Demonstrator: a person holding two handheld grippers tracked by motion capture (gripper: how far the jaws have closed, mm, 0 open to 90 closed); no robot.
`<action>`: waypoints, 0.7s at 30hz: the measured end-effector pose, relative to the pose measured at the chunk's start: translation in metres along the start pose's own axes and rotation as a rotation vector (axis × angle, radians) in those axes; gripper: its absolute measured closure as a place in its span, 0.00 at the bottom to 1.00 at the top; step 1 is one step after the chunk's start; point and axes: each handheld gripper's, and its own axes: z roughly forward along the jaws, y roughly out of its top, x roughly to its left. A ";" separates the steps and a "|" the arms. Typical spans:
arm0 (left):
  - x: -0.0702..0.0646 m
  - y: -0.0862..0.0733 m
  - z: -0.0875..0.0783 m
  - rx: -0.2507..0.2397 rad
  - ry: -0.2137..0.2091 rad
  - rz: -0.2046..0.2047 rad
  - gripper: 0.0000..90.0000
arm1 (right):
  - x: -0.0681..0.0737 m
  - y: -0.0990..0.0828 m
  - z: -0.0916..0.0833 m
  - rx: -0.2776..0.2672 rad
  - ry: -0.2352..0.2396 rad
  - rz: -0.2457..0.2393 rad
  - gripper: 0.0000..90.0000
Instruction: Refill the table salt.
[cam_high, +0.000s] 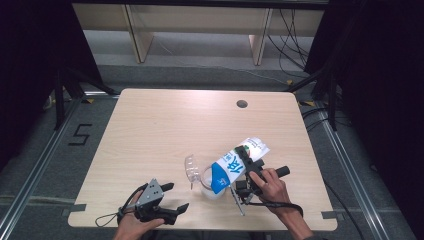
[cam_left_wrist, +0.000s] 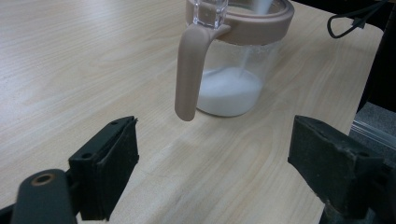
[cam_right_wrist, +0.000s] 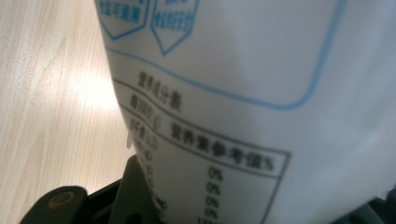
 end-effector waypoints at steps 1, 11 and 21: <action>0.000 0.000 0.000 0.001 0.001 0.001 0.17 | 0.000 0.000 0.000 0.009 0.009 0.003 0.67; 0.001 0.000 0.000 0.000 -0.004 0.019 0.17 | 0.000 0.000 0.001 -0.005 -0.004 -0.001 0.68; 0.001 0.001 0.000 0.003 0.002 0.016 0.17 | 0.000 0.001 0.000 0.003 -0.003 -0.004 0.69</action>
